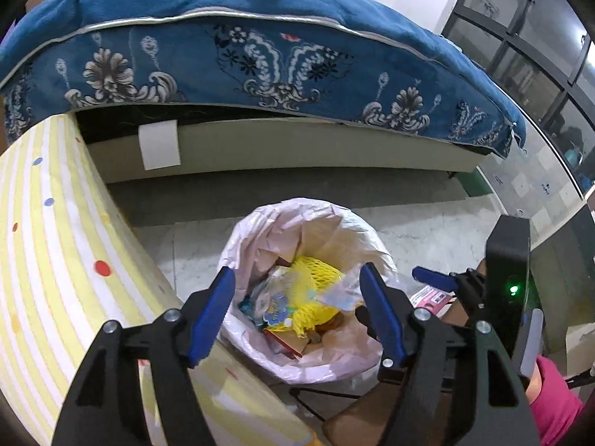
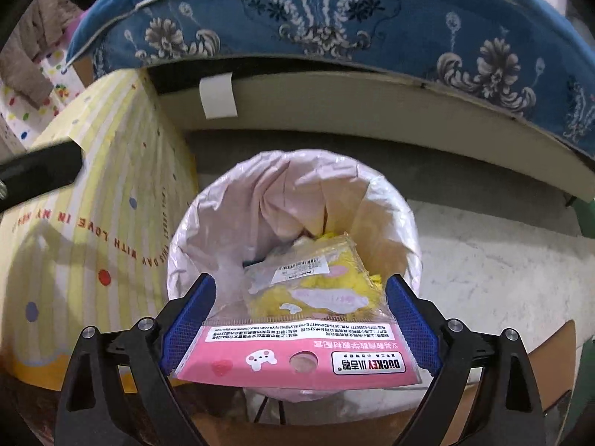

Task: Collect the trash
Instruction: 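Carry packet and bag over the pink bin and open both tools, then move both tools back over the table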

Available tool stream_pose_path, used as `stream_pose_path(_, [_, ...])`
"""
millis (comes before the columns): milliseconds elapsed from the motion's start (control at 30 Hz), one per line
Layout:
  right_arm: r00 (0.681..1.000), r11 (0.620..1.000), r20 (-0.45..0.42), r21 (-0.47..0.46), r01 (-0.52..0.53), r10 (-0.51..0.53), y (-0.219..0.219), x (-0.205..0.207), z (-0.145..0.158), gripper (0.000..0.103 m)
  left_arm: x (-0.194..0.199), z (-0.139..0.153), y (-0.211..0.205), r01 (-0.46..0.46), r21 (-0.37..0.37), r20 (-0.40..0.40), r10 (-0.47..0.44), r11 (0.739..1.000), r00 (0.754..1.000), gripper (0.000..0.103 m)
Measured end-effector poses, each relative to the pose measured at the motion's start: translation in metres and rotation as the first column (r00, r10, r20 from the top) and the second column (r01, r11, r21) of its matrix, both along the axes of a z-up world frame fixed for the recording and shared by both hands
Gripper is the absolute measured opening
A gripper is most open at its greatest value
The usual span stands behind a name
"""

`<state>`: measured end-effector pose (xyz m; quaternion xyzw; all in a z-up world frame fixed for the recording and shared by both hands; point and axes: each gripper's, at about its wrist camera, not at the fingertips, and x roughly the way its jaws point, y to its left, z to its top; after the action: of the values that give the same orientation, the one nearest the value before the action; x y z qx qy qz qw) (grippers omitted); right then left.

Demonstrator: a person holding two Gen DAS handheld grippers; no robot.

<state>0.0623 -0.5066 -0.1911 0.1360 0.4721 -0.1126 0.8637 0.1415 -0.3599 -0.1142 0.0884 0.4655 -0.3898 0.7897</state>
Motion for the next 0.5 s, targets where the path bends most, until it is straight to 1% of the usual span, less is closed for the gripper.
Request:
stream_pose_path(100, [1.000,0.999,0.006,0.031,0.014,-0.014,0.000,-0.002,0.001,0.092,0.000,0.003,0.008,-0.016,0.012,0.023,0.015,1.000,1.000,0.068])
stream_pose_path(133, [1.000,0.999,0.025,0.033,0.018,-0.018,0.000,-0.004,0.004,0.093,0.000,0.005,0.011,-0.023,0.015,0.030,0.023,1.000,0.999,0.068])
stream_pose_path(233, [0.996,1.000,0.089,-0.014,0.006,-0.004,0.007,-0.010,0.015,0.094,0.002,0.011,0.023,-0.052,0.007,0.044,0.051,0.999,0.998,0.068])
stream_pose_path(300, [0.994,0.999,0.106,-0.042,0.007,-0.003,0.010,-0.013,0.021,0.095,0.003,0.015,0.033,-0.072,-0.001,0.055,0.071,0.997,0.996,0.069])
stream_pose_path(433, [0.987,0.998,0.160,-0.056,-0.005,0.014,0.016,-0.019,0.037,0.095,0.003,0.023,0.053,-0.101,-0.007,0.079,0.101,0.995,0.992,0.069])
stream_pose_path(500, [0.985,0.998,0.172,-0.060,-0.005,0.015,0.018,-0.019,0.046,0.095,0.003,0.027,0.064,-0.123,-0.005,0.089,0.123,0.992,0.988,0.069])
